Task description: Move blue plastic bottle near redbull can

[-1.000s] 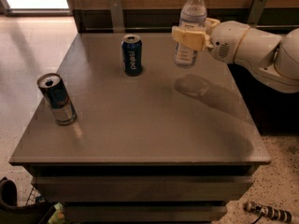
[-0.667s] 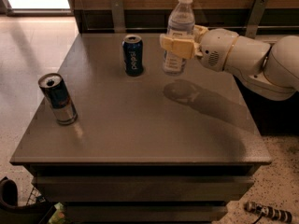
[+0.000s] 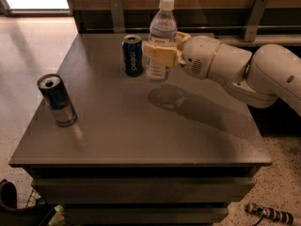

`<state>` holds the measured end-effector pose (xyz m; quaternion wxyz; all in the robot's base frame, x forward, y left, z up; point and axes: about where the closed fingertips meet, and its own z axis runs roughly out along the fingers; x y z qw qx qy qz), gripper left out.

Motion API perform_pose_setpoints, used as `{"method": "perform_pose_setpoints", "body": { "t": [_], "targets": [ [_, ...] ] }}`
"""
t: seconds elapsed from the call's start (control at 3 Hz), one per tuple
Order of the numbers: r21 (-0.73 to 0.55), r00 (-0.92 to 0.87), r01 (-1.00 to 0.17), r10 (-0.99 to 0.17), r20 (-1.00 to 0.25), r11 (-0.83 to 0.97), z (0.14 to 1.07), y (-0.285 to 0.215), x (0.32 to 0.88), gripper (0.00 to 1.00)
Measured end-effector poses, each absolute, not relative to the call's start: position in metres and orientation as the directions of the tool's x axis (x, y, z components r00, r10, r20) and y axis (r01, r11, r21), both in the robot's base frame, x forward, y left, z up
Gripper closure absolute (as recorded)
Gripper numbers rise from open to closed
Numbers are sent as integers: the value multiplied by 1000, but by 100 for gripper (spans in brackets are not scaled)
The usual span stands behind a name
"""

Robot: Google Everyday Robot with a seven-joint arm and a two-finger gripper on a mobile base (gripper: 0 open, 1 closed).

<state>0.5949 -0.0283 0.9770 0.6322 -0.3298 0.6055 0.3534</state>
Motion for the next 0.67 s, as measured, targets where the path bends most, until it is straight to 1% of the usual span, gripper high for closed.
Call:
{"method": "perform_pose_setpoints", "body": {
  "t": [0.67],
  "targets": [
    [-15, 0, -874, -30, -1000, 486, 962, 7, 575, 100]
  ]
}}
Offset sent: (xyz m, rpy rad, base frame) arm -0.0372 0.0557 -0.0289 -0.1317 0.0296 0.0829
